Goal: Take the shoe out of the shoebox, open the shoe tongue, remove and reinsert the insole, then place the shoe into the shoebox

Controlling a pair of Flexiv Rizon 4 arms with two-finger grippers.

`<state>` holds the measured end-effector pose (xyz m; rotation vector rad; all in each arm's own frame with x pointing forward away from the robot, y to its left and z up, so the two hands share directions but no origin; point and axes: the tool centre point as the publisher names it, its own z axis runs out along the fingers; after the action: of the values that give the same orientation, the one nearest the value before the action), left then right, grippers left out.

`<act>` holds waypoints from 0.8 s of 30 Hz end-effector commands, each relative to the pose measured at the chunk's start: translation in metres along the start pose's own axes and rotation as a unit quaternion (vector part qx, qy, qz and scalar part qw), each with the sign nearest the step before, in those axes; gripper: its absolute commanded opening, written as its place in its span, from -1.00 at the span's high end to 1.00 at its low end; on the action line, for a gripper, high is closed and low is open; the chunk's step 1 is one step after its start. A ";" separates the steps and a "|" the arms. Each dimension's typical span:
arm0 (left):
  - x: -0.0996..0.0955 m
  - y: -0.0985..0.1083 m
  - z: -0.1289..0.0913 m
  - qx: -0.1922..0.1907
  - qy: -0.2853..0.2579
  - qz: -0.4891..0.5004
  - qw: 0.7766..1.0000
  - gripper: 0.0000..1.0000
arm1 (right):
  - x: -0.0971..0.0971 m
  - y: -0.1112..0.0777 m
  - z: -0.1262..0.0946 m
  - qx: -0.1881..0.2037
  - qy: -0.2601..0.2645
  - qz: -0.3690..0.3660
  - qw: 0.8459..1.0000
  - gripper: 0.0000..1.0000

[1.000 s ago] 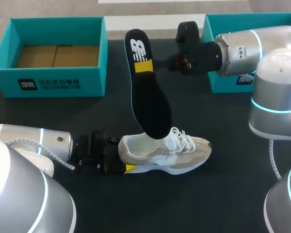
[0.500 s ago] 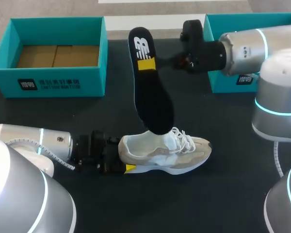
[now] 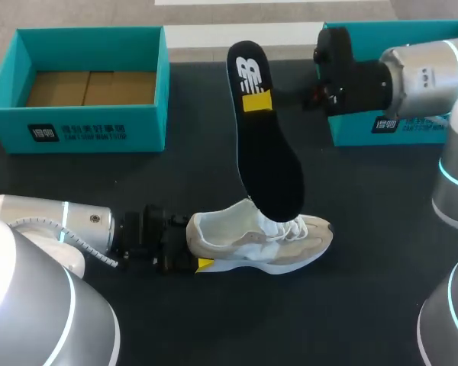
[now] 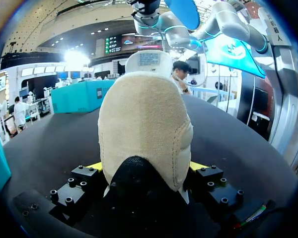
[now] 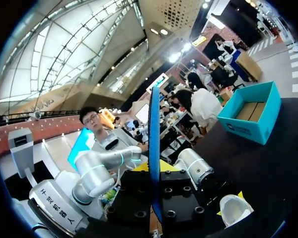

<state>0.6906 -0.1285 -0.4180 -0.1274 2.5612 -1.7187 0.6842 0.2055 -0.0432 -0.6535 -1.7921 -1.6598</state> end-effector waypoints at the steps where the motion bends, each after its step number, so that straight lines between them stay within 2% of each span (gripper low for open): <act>1: 0.001 0.001 0.001 -0.001 -0.002 0.000 1.000 1.00 | 0.013 -0.008 -0.002 -0.009 -0.017 -0.004 1.000 1.00; 14: 0.001 0.001 0.001 -0.001 -0.002 0.000 1.000 1.00 | 0.041 -0.028 0.000 -0.024 -0.010 0.010 1.000 1.00; 24: 0.001 0.001 0.001 -0.001 -0.002 0.000 1.000 1.00 | 0.052 -0.034 0.007 -0.039 0.006 0.052 0.998 1.00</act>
<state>0.6907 -0.1285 -0.4181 -0.1274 2.5613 -1.7186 0.6282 0.2042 -0.0279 -0.7425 -1.6644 -1.6579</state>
